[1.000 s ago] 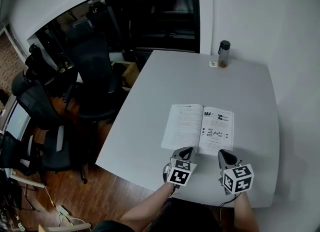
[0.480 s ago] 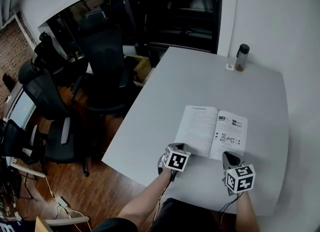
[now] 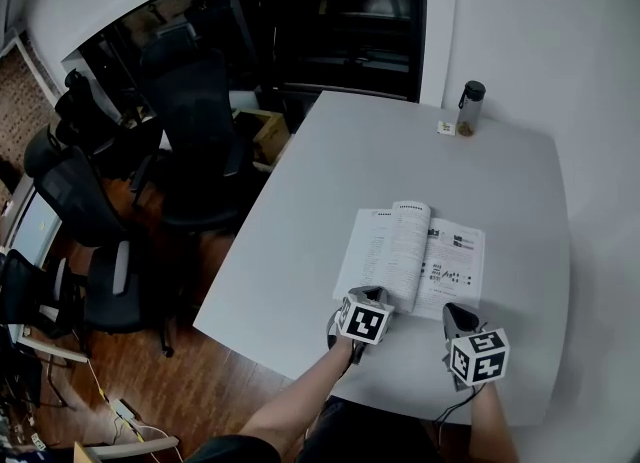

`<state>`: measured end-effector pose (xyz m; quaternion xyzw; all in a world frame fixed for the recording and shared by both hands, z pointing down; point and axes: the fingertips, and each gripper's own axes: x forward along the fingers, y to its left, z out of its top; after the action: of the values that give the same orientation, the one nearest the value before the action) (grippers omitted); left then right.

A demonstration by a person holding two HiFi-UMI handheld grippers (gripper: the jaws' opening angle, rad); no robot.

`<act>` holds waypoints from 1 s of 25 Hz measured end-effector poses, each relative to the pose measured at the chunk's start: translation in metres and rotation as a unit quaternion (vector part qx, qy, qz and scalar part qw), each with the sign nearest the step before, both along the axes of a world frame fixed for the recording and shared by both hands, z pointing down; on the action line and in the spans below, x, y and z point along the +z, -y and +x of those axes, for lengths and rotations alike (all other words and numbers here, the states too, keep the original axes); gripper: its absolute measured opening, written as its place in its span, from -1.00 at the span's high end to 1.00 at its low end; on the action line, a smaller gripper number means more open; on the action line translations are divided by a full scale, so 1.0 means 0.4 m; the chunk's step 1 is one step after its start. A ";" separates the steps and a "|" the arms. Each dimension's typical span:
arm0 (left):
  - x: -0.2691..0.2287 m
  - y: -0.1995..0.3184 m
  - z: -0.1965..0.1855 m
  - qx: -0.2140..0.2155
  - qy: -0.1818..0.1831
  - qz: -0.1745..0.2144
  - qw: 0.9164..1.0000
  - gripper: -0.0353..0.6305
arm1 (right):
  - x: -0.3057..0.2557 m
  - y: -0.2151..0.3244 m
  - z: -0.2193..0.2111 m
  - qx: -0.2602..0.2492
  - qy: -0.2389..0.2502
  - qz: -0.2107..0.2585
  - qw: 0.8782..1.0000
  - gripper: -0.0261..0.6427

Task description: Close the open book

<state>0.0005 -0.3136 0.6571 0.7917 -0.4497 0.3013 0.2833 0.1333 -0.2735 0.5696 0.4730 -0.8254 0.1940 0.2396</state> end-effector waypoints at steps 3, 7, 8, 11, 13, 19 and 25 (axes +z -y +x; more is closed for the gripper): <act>-0.022 0.004 0.058 0.014 -0.005 0.013 1.000 0.88 | 0.000 -0.007 0.025 0.009 0.000 -0.001 1.000 0.91; -0.076 0.002 0.156 0.056 -0.046 0.033 0.997 0.88 | -0.001 -0.017 0.049 0.019 0.000 0.000 1.000 0.91; -0.092 -0.003 0.191 0.074 -0.058 0.041 0.995 0.88 | -0.002 -0.019 0.053 0.021 0.000 0.001 1.000 0.91; -0.158 -0.023 0.269 0.109 -0.080 0.078 0.988 0.88 | -0.015 -0.024 0.066 0.026 0.001 0.006 1.000 0.91; -0.207 -0.035 0.283 0.121 -0.091 0.102 0.983 0.88 | -0.028 -0.025 0.071 0.029 0.003 0.011 1.000 0.91; -0.267 -0.020 0.157 0.081 -0.080 0.142 0.983 0.88 | -0.070 -0.004 0.041 0.024 0.017 0.035 0.999 0.91; -0.107 -0.009 -0.076 -0.022 -0.002 0.071 0.997 0.88 | -0.036 0.026 0.008 0.006 0.004 0.023 1.000 0.91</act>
<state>-0.0298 -0.3101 0.6142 0.8006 -0.4863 0.2606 0.2337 0.1367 -0.2837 0.5550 0.4823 -0.8279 0.1785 0.2239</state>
